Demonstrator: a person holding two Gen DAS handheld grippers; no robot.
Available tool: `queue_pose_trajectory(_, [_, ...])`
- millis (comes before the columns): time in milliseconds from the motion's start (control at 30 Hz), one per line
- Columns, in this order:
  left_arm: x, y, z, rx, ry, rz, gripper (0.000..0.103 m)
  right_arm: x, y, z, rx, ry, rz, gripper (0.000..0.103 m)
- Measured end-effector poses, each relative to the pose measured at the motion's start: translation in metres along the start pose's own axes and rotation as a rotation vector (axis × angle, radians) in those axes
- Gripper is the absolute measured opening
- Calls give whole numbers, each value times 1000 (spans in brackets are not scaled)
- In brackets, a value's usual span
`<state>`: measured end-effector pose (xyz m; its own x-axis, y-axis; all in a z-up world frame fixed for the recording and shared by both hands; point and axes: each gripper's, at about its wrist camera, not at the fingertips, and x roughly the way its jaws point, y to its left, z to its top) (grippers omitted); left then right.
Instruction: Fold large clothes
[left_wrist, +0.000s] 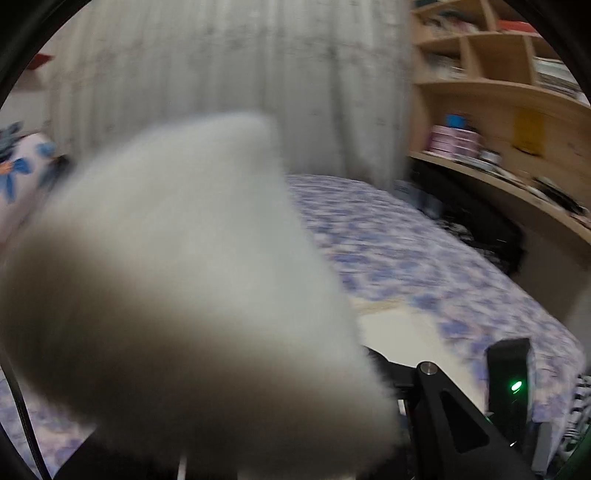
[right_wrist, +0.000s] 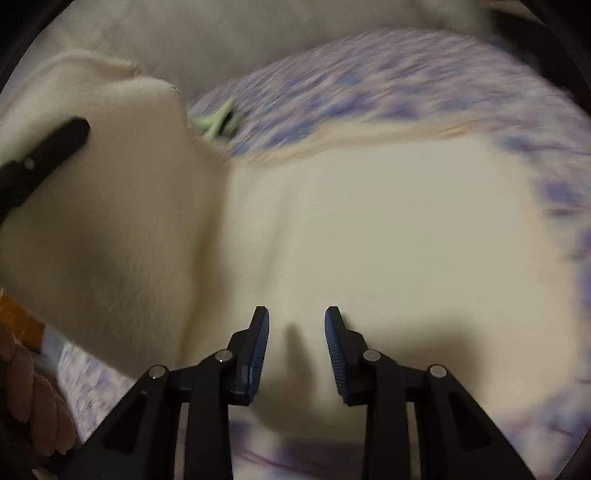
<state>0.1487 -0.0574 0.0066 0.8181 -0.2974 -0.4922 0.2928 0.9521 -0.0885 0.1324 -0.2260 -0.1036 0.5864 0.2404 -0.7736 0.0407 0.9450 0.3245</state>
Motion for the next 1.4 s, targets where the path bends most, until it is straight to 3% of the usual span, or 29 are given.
queue_pose_trajectory(133, [39,-66,-14,44,56,-140,19,-51,-75,0,118,-114,-189,31])
queue_pose_trajectory(233, [93,-106,-51,89,268,-193,21,-62,-122,-6,196,-93,-260,31])
queue_pose_trajectory(300, [119,-122,-79,134,379,-147,27,-62,-142,-13,231,-57,-269,32])
queue_pose_trajectory(333, [114,-129,-85,180,331,-120,33,-61,-144,-15,234,-51,-266,32])
queue_pose_trajectory(367, [109,-135,-85,213,305,-124,58,-61,-146,-16,231,-47,-262,32])
queue_pose_trajectory(433, [99,-142,-80,232,321,-211,87,-60,-144,-18,212,-42,-260,32])
queue_pose_trajectory(567, [66,-127,-60,167,331,-307,88,-63,-142,-13,185,-44,-221,34])
queue_pose_trajectory(667, [39,-96,-43,92,288,-297,88,-70,-141,-3,160,-66,-211,41])
queue_pose_trajectory(767, [25,-57,-36,26,259,-208,88,-86,-135,9,135,-104,-190,42])
queue_pose_trajectory(833, [22,-37,-39,1,283,-131,88,-97,-131,17,131,-127,-151,43])
queue_pose_trajectory(900, [31,-19,-48,-20,331,-71,88,-104,-125,28,127,-137,-92,48])
queue_pose_trajectory(933, [37,-9,-54,-35,363,-37,88,-107,-121,33,125,-138,-60,56])
queue_pose_trajectory(967, [43,-3,-60,-49,386,-19,88,-108,-114,41,115,-134,-21,63])
queue_pose_trajectory(1033, [50,9,-71,-95,429,-16,88,-106,-99,54,77,-116,15,65])
queue_pose_trajectory(1133, [48,19,-83,-142,446,-40,88,-93,-77,70,2,-77,19,66])
queue_pose_trajectory(1333, [57,11,-83,-75,466,-41,88,-38,-49,91,-134,132,-7,65])
queue_pose_trajectory(1400, [56,7,-81,-43,471,-34,88,-26,-43,90,-191,174,-26,40])
